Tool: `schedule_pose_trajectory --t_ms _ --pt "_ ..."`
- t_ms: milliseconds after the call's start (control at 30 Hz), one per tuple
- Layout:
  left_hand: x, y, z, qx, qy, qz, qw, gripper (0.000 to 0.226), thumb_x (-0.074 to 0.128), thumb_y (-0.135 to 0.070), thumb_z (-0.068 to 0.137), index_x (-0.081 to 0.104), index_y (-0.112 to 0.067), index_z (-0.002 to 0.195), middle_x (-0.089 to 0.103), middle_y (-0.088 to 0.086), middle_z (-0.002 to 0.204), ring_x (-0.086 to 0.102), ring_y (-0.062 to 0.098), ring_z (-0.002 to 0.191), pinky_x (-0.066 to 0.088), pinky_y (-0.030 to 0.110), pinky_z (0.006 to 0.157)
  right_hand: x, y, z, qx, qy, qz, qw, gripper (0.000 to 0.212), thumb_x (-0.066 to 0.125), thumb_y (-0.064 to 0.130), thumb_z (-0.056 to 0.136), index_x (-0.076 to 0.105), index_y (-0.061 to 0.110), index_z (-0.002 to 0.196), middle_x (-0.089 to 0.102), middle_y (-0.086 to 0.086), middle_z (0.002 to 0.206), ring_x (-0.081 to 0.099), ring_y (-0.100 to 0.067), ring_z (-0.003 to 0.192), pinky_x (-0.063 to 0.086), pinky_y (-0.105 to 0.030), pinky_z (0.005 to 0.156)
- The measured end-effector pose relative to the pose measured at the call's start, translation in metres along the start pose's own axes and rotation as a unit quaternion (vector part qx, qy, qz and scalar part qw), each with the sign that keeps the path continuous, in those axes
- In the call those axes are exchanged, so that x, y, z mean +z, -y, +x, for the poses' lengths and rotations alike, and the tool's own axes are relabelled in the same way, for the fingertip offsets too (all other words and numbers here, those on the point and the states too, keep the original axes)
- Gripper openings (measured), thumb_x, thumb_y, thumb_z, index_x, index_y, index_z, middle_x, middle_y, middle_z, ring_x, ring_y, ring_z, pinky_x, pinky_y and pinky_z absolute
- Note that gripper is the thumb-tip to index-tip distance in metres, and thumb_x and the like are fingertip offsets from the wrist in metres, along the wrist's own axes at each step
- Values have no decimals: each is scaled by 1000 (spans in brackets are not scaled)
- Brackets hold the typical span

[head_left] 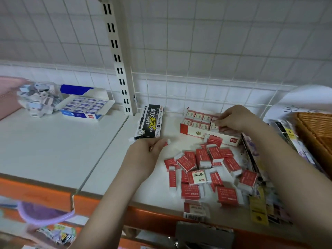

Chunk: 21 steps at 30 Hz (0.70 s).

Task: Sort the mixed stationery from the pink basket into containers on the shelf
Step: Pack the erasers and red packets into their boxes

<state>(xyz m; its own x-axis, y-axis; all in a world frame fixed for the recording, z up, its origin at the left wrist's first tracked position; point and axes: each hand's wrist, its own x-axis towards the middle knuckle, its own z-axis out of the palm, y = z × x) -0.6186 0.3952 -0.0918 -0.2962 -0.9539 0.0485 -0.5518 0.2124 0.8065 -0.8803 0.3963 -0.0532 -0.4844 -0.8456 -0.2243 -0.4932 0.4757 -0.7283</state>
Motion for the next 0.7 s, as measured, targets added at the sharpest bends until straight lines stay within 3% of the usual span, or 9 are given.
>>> schedule_pose_trajectory --t_ms 100,233,333,400,500,567,700 --pt "0 2 1 -6 26 -47 999 29 56 -38 91 71 -19 108 69 -4 94 60 12 93 38 17 72 4 -6 3 -16 -24 -51 998 11 72 7 81 63 8 75 70 -20 84 68 -31 83 57 -38 78" --pt "4 1 0 -9 65 -129 990 14 55 -27 93 67 -22 99 65 4 84 61 13 76 52 30 83 8 -10 6 -42 -34 -135 989 10 73 9 79 72 6 89 70 -10 90 63 -20 78 53 -33 82" --pt "9 -1 1 -33 75 -189 979 21 50 -16 96 58 -13 116 64 5 89 65 4 63 54 15 65 10 -10 8 -50 -35 -167 984 18 73 13 79 75 9 96 70 -8 96 58 -16 80 46 -27 78" --pt "10 -3 0 -42 79 -219 972 25 47 -11 97 50 -21 120 63 10 97 67 4 59 52 11 59 12 -11 10 -46 -49 -171 983 19 75 17 78 75 10 96 70 -7 96 57 -15 81 45 -25 77" --pt "10 -3 1 -19 82 -192 978 28 49 -13 97 52 -23 123 66 11 94 67 12 72 53 14 64 17 -13 13 -34 -80 -191 978 30 78 27 75 72 2 91 66 -6 82 55 -15 75 44 -22 64" --pt "10 -2 4 -5 72 -149 986 26 51 -17 96 56 -27 120 68 11 94 67 18 81 48 16 64 20 -13 12 -26 -97 -188 977 33 79 31 74 66 3 86 55 0 69 51 -14 70 34 -18 51" --pt "11 -1 8 -5 77 -159 984 23 56 -13 93 59 -19 115 57 11 86 61 14 74 52 21 71 22 -16 7 -51 -97 -192 975 22 75 25 79 66 5 82 59 -1 74 56 -17 76 36 -20 54"
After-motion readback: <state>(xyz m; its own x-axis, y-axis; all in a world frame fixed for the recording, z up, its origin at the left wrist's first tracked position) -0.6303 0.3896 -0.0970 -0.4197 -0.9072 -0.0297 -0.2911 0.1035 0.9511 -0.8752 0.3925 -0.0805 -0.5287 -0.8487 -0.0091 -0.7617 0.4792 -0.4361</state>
